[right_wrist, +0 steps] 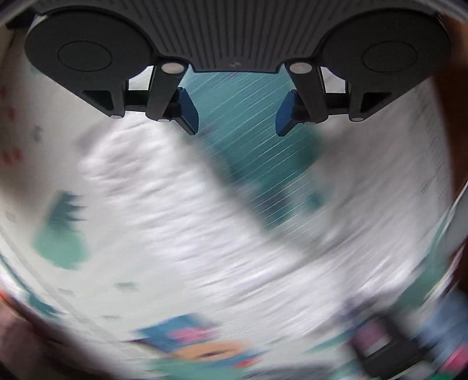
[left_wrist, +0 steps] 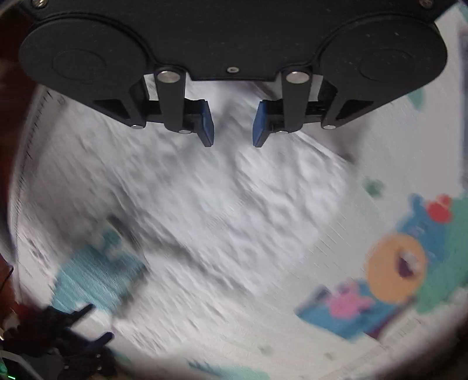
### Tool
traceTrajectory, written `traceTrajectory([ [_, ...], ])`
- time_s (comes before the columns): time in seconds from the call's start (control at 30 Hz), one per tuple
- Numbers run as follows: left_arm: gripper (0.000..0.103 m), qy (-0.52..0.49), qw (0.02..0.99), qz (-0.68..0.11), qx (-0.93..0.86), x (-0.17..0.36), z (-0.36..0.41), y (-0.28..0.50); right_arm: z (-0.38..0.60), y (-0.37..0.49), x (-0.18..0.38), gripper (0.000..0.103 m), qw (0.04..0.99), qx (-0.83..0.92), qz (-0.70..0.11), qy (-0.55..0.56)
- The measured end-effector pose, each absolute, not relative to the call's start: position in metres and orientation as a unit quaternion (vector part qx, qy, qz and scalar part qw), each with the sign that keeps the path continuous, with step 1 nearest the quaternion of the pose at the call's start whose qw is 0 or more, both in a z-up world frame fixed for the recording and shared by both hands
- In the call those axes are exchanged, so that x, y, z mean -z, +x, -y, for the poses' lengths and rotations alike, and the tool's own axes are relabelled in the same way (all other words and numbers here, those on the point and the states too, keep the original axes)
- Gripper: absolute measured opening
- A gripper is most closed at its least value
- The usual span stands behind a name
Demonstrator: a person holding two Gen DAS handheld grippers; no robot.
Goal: Fold clothes
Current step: 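Open both tools and move them over the laid garment to smooth it, then grasp the white garment's long edge with the left tool while the right tool grasps its grey cuff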
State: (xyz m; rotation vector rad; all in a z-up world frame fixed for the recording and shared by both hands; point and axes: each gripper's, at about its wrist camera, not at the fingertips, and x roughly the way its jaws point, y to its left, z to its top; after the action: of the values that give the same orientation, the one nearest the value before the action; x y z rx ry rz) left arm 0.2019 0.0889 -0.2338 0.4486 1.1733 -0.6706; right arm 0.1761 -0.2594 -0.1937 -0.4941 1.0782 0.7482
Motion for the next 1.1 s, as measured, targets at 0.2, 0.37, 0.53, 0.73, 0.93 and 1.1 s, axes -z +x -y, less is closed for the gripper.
traceTrajectory([
  [0.2, 0.028, 0.220, 0.759, -0.522, 0.319, 0.263, -0.069, 0.215, 0.295, 0.247, 0.217, 0.057, 0.831, -0.233, -0.490, -0.126],
  [0.37, 0.054, 0.292, 0.778, -0.488, 0.268, 0.269, -0.073, 0.229, 0.284, 0.237, 0.246, 0.063, 0.815, -0.226, -0.480, -0.232],
  [0.53, 0.044, 0.259, 0.793, -0.482, 0.269, 0.255, -0.086, 0.238, 0.294, 0.239, 0.236, 0.057, 0.838, -0.191, -0.464, -0.214],
  [0.73, 0.052, 0.185, 0.805, -0.507, 0.247, 0.274, -0.098, 0.239, 0.287, 0.229, 0.251, 0.057, 0.820, -0.234, -0.497, -0.160],
  [0.93, 0.042, 0.156, 0.817, -0.506, 0.228, 0.261, -0.107, 0.259, 0.292, 0.221, 0.241, 0.058, 0.837, -0.230, -0.482, -0.117],
  [1.1, 0.060, 0.172, 0.811, -0.522, 0.198, 0.270, -0.109, 0.271, 0.282, 0.223, 0.251, 0.065, 0.830, -0.221, -0.492, -0.141],
])
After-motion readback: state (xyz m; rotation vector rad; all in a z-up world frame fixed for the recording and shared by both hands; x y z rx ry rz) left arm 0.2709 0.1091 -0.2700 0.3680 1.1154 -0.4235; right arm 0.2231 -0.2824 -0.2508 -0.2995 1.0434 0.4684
